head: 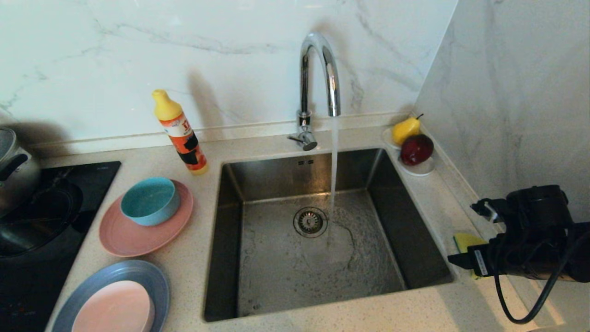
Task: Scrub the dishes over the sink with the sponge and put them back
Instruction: Pick up a bowl and the sponge
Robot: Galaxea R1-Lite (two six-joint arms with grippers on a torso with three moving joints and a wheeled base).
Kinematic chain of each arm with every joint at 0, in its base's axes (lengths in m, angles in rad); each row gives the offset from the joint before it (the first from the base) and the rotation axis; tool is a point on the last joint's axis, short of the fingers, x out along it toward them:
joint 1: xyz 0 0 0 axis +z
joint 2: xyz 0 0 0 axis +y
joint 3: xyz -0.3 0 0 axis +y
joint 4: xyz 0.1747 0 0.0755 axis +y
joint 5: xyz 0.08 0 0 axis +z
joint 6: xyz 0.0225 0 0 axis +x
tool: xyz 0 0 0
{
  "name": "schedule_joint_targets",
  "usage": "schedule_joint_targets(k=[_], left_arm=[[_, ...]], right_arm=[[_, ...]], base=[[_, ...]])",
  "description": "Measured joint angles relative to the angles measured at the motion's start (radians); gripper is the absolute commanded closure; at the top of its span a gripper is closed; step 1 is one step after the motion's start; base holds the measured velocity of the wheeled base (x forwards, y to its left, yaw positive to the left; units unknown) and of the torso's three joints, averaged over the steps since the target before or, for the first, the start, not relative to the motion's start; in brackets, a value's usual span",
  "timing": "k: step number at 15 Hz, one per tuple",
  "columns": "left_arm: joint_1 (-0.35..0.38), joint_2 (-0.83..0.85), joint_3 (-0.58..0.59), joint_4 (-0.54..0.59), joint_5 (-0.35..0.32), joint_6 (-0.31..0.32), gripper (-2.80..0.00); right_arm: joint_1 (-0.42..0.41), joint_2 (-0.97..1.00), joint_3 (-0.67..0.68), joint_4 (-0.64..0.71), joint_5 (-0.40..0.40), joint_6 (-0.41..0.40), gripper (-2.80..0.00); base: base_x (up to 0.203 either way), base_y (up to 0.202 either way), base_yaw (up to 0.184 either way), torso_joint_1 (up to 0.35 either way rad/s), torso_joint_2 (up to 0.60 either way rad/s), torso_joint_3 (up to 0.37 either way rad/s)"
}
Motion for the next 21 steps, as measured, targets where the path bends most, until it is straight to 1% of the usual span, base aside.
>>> schedule_joint_targets(k=[2, 3, 7, 14, 18, 21], left_arm=[[0.000, 0.000, 0.000, 0.000, 0.000, 0.000, 0.00], [0.000, 0.000, 0.000, 0.000, 0.000, 0.000, 0.00], [0.000, 0.000, 0.000, -0.001, 0.000, 0.000, 0.00], [0.000, 0.000, 0.000, 0.000, -0.001, 0.000, 0.00], [0.000, 0.000, 0.000, 0.001, 0.000, 0.000, 0.00], [0.000, 0.000, 0.000, 0.000, 0.000, 0.000, 0.00]], right_arm=[[-0.002, 0.006, -0.008, 0.000, -0.002, 0.008, -2.80], [-0.002, 0.007, -0.009, 0.000, -0.002, 0.009, 0.00], [-0.006, 0.005, -0.010, 0.012, -0.013, 0.015, 0.00], [-0.002, -0.008, -0.007, 0.032, -0.008, 0.015, 0.00], [0.011, -0.033, -0.010, 0.053, -0.007, 0.014, 0.00], [0.033, -0.059, -0.010, 0.062, -0.007, -0.002, 0.00]], base=[[0.000, 0.000, 0.000, 0.000, 0.00, 0.000], [0.000, 0.000, 0.000, 0.000, 0.00, 0.000], [0.000, 0.000, 0.000, 0.000, 0.00, 0.000], [0.000, 0.000, 0.000, 0.000, 0.00, 0.000], [0.000, 0.000, 0.000, 0.000, 0.00, 0.000], [0.000, 0.000, 0.000, 0.000, 0.00, 0.000]])
